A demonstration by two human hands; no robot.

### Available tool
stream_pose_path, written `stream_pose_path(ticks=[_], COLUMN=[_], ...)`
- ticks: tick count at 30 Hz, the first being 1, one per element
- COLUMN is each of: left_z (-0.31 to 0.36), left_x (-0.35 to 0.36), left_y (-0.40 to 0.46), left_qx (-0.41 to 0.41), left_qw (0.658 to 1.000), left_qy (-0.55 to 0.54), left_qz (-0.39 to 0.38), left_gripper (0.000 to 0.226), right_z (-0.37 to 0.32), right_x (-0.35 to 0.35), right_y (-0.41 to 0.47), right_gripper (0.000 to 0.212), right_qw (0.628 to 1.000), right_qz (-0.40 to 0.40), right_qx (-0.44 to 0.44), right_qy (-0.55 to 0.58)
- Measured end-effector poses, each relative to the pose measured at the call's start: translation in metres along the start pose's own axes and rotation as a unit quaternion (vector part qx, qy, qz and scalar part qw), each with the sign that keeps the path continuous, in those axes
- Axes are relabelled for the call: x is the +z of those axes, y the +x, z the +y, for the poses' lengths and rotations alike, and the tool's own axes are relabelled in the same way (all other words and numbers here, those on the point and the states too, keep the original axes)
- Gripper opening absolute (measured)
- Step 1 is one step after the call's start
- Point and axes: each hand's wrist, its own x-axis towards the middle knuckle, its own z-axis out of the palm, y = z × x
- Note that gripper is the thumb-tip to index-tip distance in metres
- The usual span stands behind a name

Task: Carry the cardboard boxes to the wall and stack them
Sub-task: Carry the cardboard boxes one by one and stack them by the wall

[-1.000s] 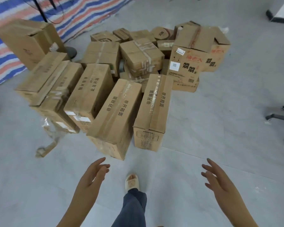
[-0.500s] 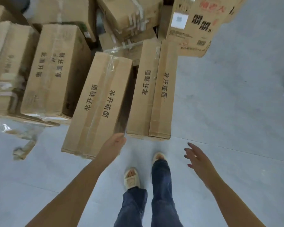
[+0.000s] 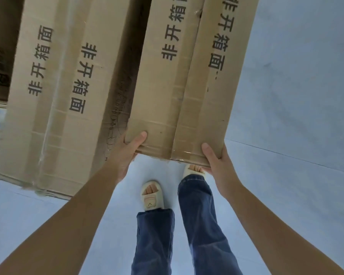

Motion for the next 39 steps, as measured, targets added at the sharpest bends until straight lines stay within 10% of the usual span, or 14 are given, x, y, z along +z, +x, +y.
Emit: stream_pose_path(ticks=[18, 39], left_z=[0.114, 0.13], left_x=[0.036, 0.034], left_y=[-0.2, -0.49], left_qx=[0.074, 0.237], left_qw=[0.993, 0.958], left_qy=[-0.088, -0.159], left_qz=[-0.024, -0.032], left_gripper=[0.033, 0.03], right_z=[-0.146, -0.166], right_x=[-0.02, -0.048], right_y=[-0.214, -0.492], right_gripper=[0.022, 0.028], right_qw=[0.979, 0.927], right_qz=[0.129, 0.108], right_qx=[-0.127, -0.356], right_qy=[0.092, 0.057])
